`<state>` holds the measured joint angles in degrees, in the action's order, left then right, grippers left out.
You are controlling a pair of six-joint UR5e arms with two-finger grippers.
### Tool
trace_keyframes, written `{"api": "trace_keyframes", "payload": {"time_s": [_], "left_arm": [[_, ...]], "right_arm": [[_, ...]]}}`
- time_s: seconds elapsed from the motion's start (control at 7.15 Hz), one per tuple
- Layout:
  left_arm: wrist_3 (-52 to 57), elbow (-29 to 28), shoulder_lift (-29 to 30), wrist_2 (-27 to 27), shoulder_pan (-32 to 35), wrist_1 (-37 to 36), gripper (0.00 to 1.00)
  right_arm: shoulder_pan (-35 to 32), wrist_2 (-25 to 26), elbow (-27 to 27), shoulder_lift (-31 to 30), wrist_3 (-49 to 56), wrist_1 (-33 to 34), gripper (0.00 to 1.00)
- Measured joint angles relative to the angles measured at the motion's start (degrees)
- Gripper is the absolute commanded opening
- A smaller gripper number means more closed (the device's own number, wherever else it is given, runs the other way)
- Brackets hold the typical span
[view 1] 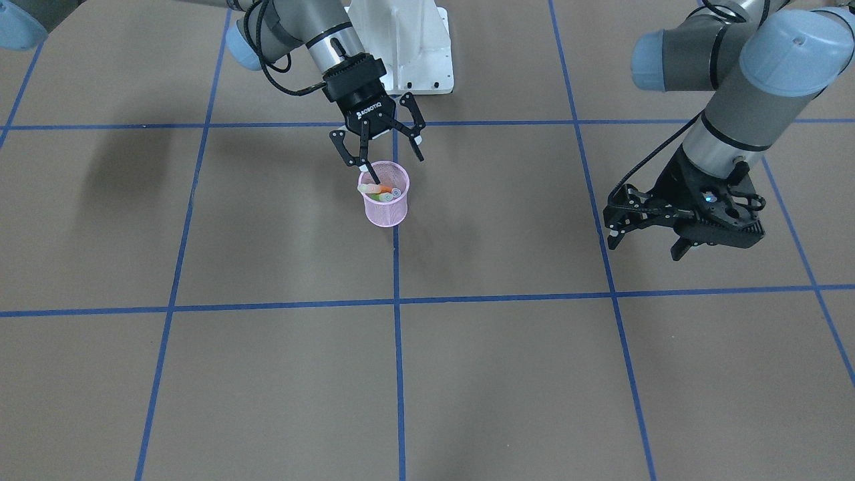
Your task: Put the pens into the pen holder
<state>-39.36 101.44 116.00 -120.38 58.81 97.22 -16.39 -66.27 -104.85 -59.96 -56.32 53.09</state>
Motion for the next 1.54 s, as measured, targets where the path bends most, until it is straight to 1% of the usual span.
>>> {"api": "trace_keyframes", "payload": {"time_s": [0.14, 0.28, 0.42, 0.56, 0.7, 0.84, 0.98, 1.12, 1.26, 1.54], "left_arm": [[0.3, 0.1, -0.1, -0.2, 0.9, -0.3, 0.99], [1.9, 0.3, -0.2, -0.8, 1.9, -1.1, 0.99], [5.5, 0.6, -0.4, -1.9, 3.5, -3.3, 0.99], [10.7, 1.4, -0.9, -3.2, 5.9, -7.4, 0.99], [16.9, 1.9, -2.2, -4.2, 8.8, -11.3, 0.99], [24.8, 1.8, -3.9, -5.3, 12.4, -14.6, 1.00], [32.5, 1.4, -5.4, -6.5, 16.7, -17.7, 1.00], [39.3, 0.8, -7.5, -7.2, 20.6, -19.1, 1.00], [44.9, -0.6, -9.8, -7.7, 23.8, -19.0, 1.00], [48.3, -4.0, -12.7, -8.2, 27.2, -18.3, 1.00]], "right_arm": [[-2.1, -4.7, -2.9, 0.0, -0.3, 5.4, 1.00], [-5.5, -10.9, -7.0, -0.1, -0.5, 14.7, 1.00], [-10.7, -19.6, -10.6, -0.1, -0.4, 24.1, 1.00], [-19.3, -34.2, -12.2, -0.3, 0.4, 32.7, 1.00], [-30.0, -50.7, -12.0, -1.4, 3.6, 39.8, 1.00], [-38.8, -61.5, -11.1, -4.0, 9.2, 44.1, 1.00], [-44.9, -66.6, -10.1, -8.4, 16.7, 46.2, 1.00], [-49.5, -68.4, -8.4, -13.0, 24.4, 46.9, 1.00], [-54.2, -68.9, -5.8, -16.4, 31.7, 47.0, 1.00], [-63.5, -69.3, 0.9, -20.8, 44.2, 46.7, 1.00]]}}
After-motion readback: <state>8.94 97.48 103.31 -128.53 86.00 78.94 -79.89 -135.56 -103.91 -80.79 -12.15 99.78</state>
